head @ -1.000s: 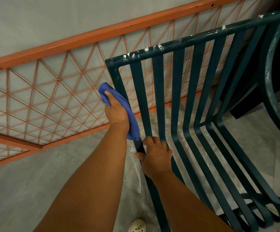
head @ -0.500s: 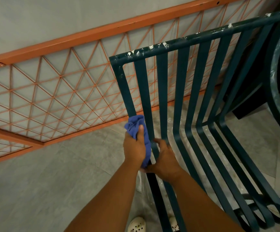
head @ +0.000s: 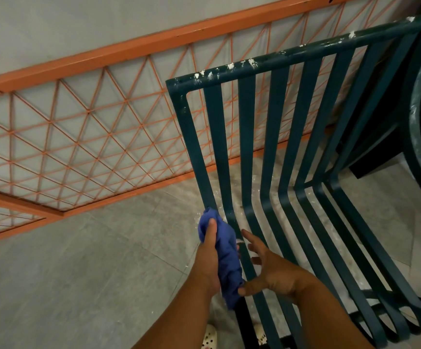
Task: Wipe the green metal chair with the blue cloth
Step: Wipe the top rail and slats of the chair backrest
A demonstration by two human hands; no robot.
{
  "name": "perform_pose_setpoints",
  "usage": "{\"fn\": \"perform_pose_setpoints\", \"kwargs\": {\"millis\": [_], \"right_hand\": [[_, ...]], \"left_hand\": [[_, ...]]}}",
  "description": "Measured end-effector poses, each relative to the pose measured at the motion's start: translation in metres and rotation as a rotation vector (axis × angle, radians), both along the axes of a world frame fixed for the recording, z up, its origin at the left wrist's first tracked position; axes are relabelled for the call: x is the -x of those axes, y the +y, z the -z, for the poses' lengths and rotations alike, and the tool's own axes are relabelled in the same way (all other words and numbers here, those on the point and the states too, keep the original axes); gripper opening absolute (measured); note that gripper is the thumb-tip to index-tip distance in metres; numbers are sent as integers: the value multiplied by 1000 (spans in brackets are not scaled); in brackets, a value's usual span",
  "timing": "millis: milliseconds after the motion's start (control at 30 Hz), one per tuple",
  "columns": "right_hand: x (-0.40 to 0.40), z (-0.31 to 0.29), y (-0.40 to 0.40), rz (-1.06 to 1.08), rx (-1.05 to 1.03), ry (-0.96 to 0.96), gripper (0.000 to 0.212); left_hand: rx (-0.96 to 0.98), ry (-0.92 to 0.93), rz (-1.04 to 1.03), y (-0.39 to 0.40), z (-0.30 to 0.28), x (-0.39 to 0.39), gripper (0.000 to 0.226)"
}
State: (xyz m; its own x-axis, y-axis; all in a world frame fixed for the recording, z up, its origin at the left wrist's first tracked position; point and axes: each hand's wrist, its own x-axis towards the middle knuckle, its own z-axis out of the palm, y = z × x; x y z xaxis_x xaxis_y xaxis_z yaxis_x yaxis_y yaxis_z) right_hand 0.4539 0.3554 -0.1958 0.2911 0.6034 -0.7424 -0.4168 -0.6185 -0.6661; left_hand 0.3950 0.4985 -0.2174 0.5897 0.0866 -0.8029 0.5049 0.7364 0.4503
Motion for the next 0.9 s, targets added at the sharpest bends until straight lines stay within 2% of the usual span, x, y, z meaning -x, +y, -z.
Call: {"fn": "perform_pose_setpoints", "kwargs": {"millis": [67, 200, 300, 367, 467, 500, 533, 600, 700, 733, 767, 800, 833, 900], "right_hand": [[0, -2, -1, 23, -18, -13, 125], [1, -3, -5, 108, -45, -28, 120], [0, -2, -4, 241, -64, -85, 106], [0, -4, 1, 329, -58, -205, 84], [-3, -9, 14, 468, -72, -470, 42], [-4, -12, 20, 507, -91, -550, 31], [-4, -16, 26, 530, -114, -616, 25], [-6, -22, 40, 512, -181, -730, 30], [-10, -32, 67, 417, -383, -776, 48], [-13, -33, 77, 408, -456, -773, 52], [-15, -34, 85, 416, -494, -769, 56], [-17, -34, 94, 438, -486, -758, 60], [-20, -36, 101, 471, -447, -747, 64], [-28, -38, 114, 524, -335, -737, 68]], "left_hand": [[-230, 44, -40, 5, -2, -10, 86], [-608, -26, -32, 20, -12, -40, 36], [-888, -82, -14, 31, -21, -62, 28], [-1116, -15, 77, 33, -19, -61, 36], [-1457, 185, 300, 34, -18, -53, 45], [-1513, 202, 285, 34, -23, -51, 48], [-1513, 197, 225, 34, -30, -51, 52], [-1339, 125, 38, 33, -53, -58, 59], [-786, -23, -128, 34, -84, -77, 66], [-633, -51, -137, 36, -93, -81, 61], [-568, -92, -106, 40, -101, -84, 46], [-571, -137, -67, 44, -108, -85, 26], [-592, -173, -38, 49, -114, -85, 16], [-592, -183, 0, 63, -118, -85, 20]]}}
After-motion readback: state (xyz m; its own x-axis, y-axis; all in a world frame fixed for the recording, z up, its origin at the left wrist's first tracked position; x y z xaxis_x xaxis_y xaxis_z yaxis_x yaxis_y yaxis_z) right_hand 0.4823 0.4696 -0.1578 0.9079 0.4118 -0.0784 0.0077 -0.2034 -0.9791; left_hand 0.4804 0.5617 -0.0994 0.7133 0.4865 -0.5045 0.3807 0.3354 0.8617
